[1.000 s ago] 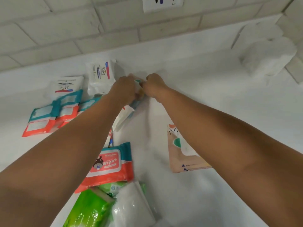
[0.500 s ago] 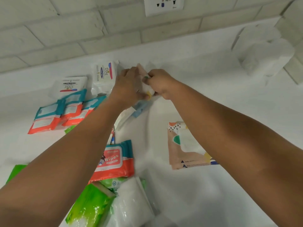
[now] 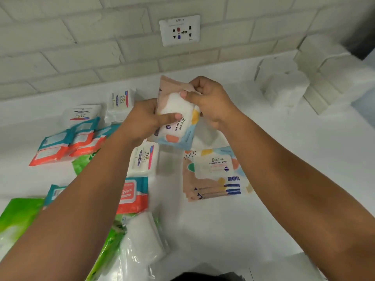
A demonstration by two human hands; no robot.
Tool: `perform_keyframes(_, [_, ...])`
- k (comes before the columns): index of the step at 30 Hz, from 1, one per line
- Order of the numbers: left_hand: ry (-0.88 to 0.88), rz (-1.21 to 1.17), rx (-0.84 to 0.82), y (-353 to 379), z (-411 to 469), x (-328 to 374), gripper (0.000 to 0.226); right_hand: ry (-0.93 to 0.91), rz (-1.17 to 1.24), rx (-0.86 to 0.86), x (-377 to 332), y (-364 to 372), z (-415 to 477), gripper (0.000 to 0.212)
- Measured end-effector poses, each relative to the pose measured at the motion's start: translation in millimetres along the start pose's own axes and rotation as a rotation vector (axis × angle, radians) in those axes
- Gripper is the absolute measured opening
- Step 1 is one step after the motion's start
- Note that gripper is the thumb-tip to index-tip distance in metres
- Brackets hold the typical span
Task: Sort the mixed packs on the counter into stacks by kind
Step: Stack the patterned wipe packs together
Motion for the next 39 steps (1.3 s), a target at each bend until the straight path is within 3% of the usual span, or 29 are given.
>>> perform_keyframes(4, [0.033, -0.074, 0.108, 12, -21, 22, 0.04, -0.029, 0.116, 0.066, -19, -14, -25, 0.017])
perform_keyframes(9, [0.123, -0.387, 0.243, 17, -41, 40, 0.041, 0.112, 0.057, 0.045, 0, -33, -63, 0.061])
perform_keyframes(13, [0.103, -0.706, 0.245, 43, -54, 39, 0.042, 0.2, 0.138, -0.044, 23, -33, -97, 0.037])
perform_keyframes(17, [0.045, -0.77, 0.184, 67, -66, 21, 0.06, 0.193, 0.307, -0.007, 28, -42, -111, 0.024])
perform_keyframes(23, [-0.062, -0.818, 0.175, 68, -79, -14, 0.035, 0.163, 0.115, 0.016, 32, -78, -121, 0.017])
perform_keyframes(30, [-0.109, -0.355, 0.284, 67, -82, -41, 0.026, 0.218, -0.083, 0.004, 49, -89, -130, 0.02])
perform_keyframes(35, [-0.159, -0.222, 0.391, 75, -81, -56, 0.022, 0.127, -0.612, 0.17, 51, -100, -127, 0.029])
perform_keyframes(39, [-0.105, 0.065, 0.423, 80, -84, -52, 0.025, 0.128, -0.775, 0.199, 60, -101, -131, 0.029])
Point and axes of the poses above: each hand's wrist, its own z-axis towards the middle knuckle, its own y-axis out of the palm, x = y × z, the point moved 8 cm from there along z, towards the middle knuckle, and after that the axes turned 2 degrees about y, right-handed, at the moved point
